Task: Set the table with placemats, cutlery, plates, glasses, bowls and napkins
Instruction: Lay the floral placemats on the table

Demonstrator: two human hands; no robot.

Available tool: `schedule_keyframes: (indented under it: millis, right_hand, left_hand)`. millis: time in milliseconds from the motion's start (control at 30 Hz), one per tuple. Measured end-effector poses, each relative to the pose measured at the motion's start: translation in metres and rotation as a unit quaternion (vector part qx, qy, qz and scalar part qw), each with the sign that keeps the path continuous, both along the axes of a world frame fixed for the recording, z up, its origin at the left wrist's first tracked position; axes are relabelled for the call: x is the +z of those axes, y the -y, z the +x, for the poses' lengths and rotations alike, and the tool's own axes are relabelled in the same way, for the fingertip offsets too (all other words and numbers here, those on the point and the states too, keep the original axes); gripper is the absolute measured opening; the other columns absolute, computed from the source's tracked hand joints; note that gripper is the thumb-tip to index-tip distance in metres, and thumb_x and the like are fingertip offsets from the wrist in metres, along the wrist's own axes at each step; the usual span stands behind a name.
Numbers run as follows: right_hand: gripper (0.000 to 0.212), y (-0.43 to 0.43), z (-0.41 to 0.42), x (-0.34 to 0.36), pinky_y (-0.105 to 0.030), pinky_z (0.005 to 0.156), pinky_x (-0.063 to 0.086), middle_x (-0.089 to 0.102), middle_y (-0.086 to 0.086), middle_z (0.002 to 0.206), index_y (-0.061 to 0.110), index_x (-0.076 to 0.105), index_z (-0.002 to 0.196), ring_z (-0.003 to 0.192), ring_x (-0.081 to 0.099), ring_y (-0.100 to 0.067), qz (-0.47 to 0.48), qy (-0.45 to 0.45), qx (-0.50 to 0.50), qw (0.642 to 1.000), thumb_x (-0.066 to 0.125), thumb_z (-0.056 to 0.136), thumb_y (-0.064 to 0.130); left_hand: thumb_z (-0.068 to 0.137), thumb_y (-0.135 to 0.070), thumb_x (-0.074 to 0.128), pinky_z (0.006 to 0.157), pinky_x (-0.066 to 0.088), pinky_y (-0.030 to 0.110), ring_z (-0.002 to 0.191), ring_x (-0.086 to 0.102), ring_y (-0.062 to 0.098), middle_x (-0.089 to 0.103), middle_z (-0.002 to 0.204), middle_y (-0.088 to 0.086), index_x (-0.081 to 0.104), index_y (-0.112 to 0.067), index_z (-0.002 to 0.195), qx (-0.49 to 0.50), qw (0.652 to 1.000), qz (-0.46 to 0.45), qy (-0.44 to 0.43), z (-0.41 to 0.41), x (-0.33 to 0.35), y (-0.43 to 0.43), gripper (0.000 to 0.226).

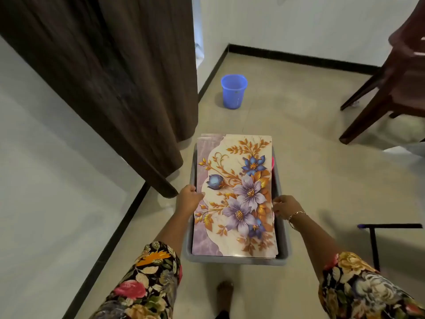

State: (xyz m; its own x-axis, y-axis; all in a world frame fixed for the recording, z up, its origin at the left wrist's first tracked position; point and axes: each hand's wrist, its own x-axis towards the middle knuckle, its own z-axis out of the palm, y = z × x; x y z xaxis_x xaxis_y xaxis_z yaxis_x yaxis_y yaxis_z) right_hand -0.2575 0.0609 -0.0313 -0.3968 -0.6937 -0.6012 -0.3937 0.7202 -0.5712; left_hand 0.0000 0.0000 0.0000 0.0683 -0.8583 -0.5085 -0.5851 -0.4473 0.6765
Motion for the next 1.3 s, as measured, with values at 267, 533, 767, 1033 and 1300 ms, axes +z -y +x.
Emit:
schedule_keyframes:
  millis: [267, 533, 767, 1033, 1300]
  right_hand:
    - [0.026, 0.037, -0.011, -0.061, -0.034, 0.084, 0.045, 0.065, -0.020, 0.100, -0.004, 0.067, 0.103, 0.095, 0.059, -0.033, -0.012, -0.001, -0.091, 0.996, 0.056, 0.079, -0.002]
    - [0.024, 0.076, -0.027, -0.069, -0.041, 0.087, 0.044, 0.056, -0.021, 0.098, -0.011, 0.056, 0.104, 0.092, 0.052, -0.033, -0.046, 0.018, -0.136, 0.989, 0.052, 0.081, -0.009]
    - [0.043, 0.094, -0.031, -0.083, -0.050, 0.098, 0.043, 0.054, -0.026, 0.123, -0.009, 0.048, 0.123, 0.112, 0.052, -0.042, -0.034, 0.098, -0.176, 0.979, 0.046, 0.081, -0.018]
    - [0.029, 0.097, -0.025, -0.078, -0.049, 0.083, 0.052, 0.062, -0.028, 0.110, -0.004, 0.057, 0.111, 0.087, 0.061, -0.034, -0.070, 0.078, -0.141, 0.985, 0.059, 0.083, 0.001]
    - [0.034, 0.093, -0.016, -0.046, -0.050, 0.091, 0.049, 0.066, -0.008, 0.095, 0.011, 0.060, 0.115, 0.095, 0.060, -0.028, -0.183, 0.053, -0.009, 0.982, 0.055, 0.083, 0.003]
  left_hand:
    - [0.095, -0.018, 0.052, 0.065, 0.044, 0.021, 0.094, 0.056, 0.019, 0.060, 0.115, 0.015, 0.052, -0.003, 0.111, 0.003, 0.999, 0.033, 0.004, -0.007, -0.063, 0.042, 0.022]
    - [0.097, -0.017, 0.047, 0.078, 0.044, 0.027, 0.114, 0.054, 0.026, 0.056, 0.125, 0.013, 0.049, -0.004, 0.126, 0.072, 0.997, 0.015, -0.028, -0.015, -0.091, 0.075, 0.032]
    - [0.099, -0.015, 0.044, 0.074, 0.052, 0.027, 0.114, 0.057, 0.024, 0.055, 0.130, 0.008, 0.045, -0.008, 0.131, 0.075, 0.992, 0.046, -0.094, -0.017, -0.113, 0.093, 0.033]
    - [0.097, -0.003, 0.041, 0.097, 0.047, 0.039, 0.127, 0.046, 0.029, 0.042, 0.143, 0.007, 0.034, -0.011, 0.142, 0.066, 0.988, 0.095, -0.102, -0.023, -0.116, 0.094, 0.047]
    - [0.097, -0.004, 0.044, 0.099, 0.044, 0.041, 0.127, 0.046, 0.031, 0.043, 0.142, 0.013, 0.036, -0.005, 0.139, 0.111, 0.980, 0.108, -0.127, -0.020, -0.104, 0.072, 0.044]
